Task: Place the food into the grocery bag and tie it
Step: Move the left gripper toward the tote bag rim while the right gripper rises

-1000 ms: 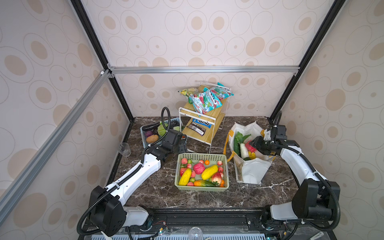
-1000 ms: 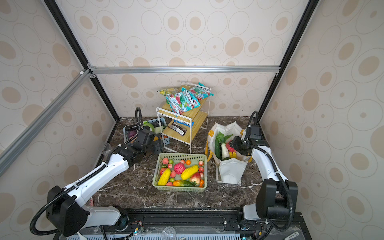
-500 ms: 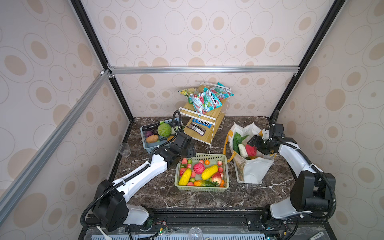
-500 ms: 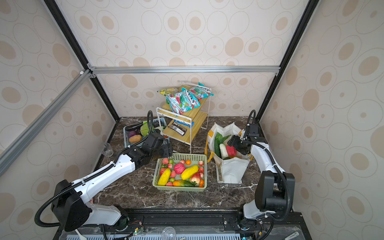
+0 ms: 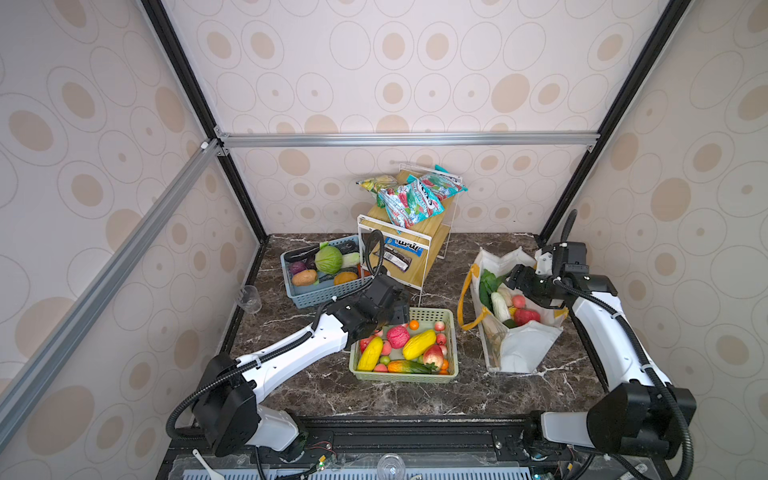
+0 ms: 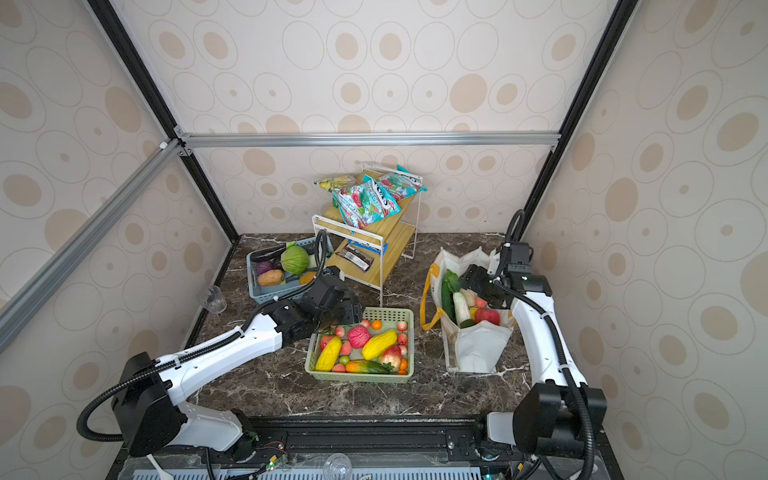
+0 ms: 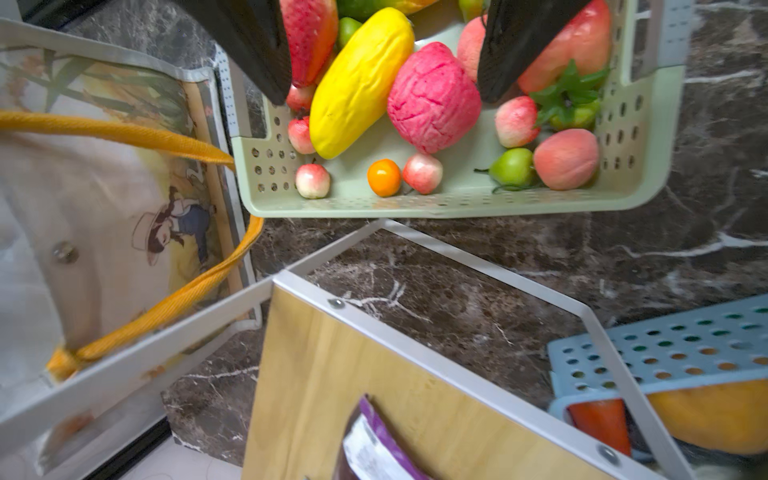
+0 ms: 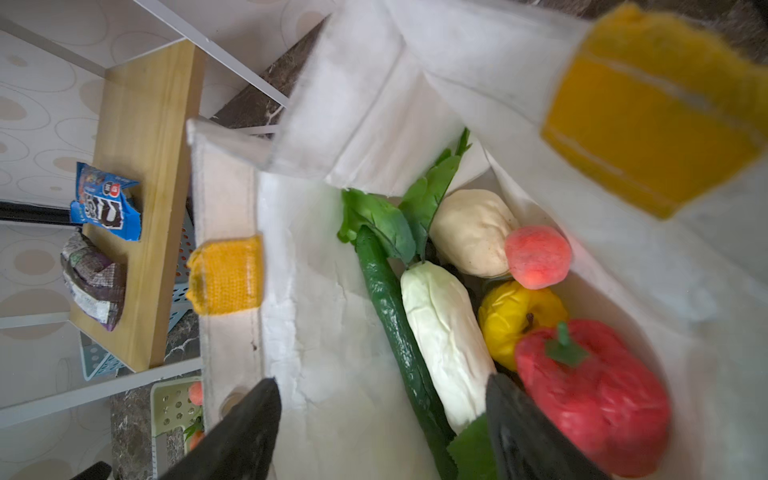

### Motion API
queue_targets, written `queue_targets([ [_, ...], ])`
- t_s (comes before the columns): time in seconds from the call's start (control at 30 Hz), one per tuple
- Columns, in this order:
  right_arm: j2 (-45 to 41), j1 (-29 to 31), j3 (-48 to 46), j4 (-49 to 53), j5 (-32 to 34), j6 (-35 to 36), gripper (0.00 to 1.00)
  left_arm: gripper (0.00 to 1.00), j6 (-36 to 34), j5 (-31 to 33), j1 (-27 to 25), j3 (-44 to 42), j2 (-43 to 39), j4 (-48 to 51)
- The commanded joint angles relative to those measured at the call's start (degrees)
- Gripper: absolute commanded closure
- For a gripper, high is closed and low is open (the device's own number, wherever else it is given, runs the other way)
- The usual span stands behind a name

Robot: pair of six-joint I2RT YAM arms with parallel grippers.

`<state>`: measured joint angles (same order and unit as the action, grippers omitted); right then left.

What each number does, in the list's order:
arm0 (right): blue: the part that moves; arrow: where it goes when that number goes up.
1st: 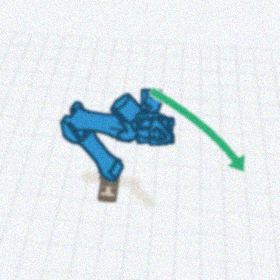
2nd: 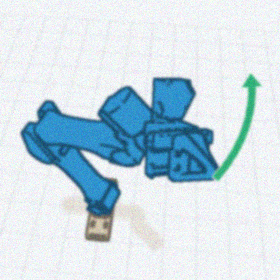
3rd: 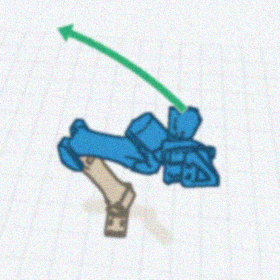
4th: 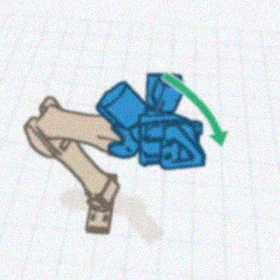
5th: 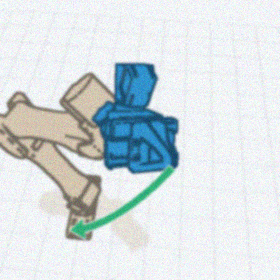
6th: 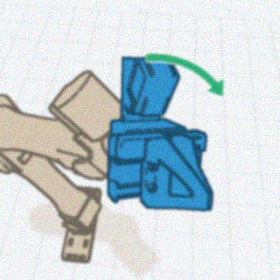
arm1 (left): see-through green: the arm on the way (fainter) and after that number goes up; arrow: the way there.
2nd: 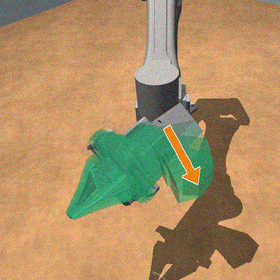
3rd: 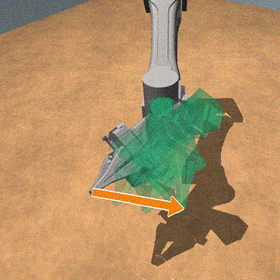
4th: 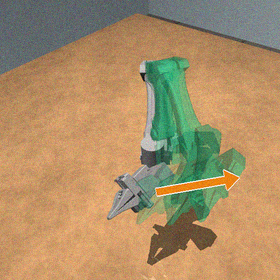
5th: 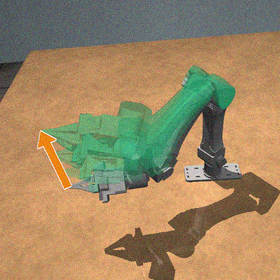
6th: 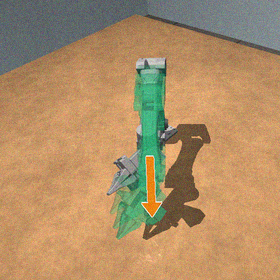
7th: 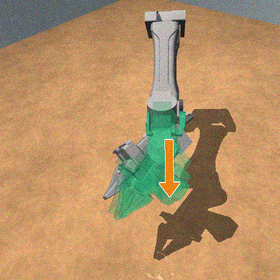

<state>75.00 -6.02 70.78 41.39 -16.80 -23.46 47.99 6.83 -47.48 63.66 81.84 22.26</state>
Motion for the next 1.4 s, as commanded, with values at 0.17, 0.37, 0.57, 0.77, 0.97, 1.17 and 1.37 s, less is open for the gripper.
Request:
queue_targets([
  [0.17, -3.51, -0.1, 3.97, 6.78, 1.24, 1.68, 0.24, 0.3, 4.65, 0.43, -6.85, 3.68, 3.62, -4.14],
  [0.37, -5.48, -0.08, 7.99, 13.07, 10.72, 1.04, 0.31, 0.31, 5.97, -0.13, -11.89, 6.78, 8.19, -6.4],
  [0.57, -5.12, -0.08, 12.91, 19.83, 19.3, 2.68, 0.37, 0.3, 6.24, 1.17, -14.42, 12.07, 12.34, -6.22],
  [0.77, -4.86, -0.13, 10.26, 23.74, 28.03, 4.02, 0.35, 0.29, 6.51, 2.37, -15.29, 16.24, 14.62, -7.3],
  [0.97, -6.83, -0.13, 4.74, 23.26, 31.6, 4.2, 0.32, 0.29, 4.53, -0.24, -15.87, 21.67, 18.63, -8.79],
  [1.17, -7.92, -0.13, 1.36, 22.47, 28.85, 4.11, 0.39, 0.29, 2.99, -1.7, -15.82, 29.09, 25.43, -8.05],
  [1.37, -8.95, -0.13, -0.42, 20.66, 23.44, 3.78, 0.63, 0.37, 1.58, -0.94, -15.83, 36.79, 32.73, -5.84],
])
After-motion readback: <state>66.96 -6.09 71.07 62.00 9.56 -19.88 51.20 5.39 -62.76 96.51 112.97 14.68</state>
